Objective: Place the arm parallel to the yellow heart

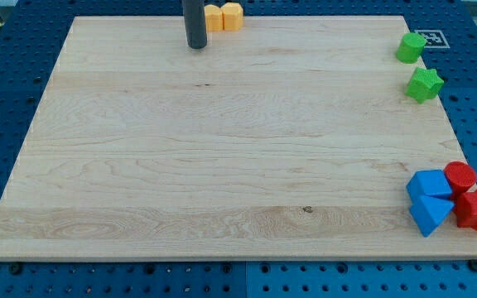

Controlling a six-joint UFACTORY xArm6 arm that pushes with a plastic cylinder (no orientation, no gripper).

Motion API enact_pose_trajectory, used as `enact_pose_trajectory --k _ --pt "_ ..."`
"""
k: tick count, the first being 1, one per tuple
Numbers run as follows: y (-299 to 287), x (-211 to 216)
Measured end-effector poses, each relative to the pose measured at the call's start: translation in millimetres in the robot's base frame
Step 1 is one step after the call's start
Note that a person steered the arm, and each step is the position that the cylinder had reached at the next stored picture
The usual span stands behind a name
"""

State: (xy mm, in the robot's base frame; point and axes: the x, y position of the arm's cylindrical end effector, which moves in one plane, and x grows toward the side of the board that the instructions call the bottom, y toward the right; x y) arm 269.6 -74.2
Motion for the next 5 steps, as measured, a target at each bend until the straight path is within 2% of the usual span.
enact_pose_trajectory --k 5 --pt "43 27"
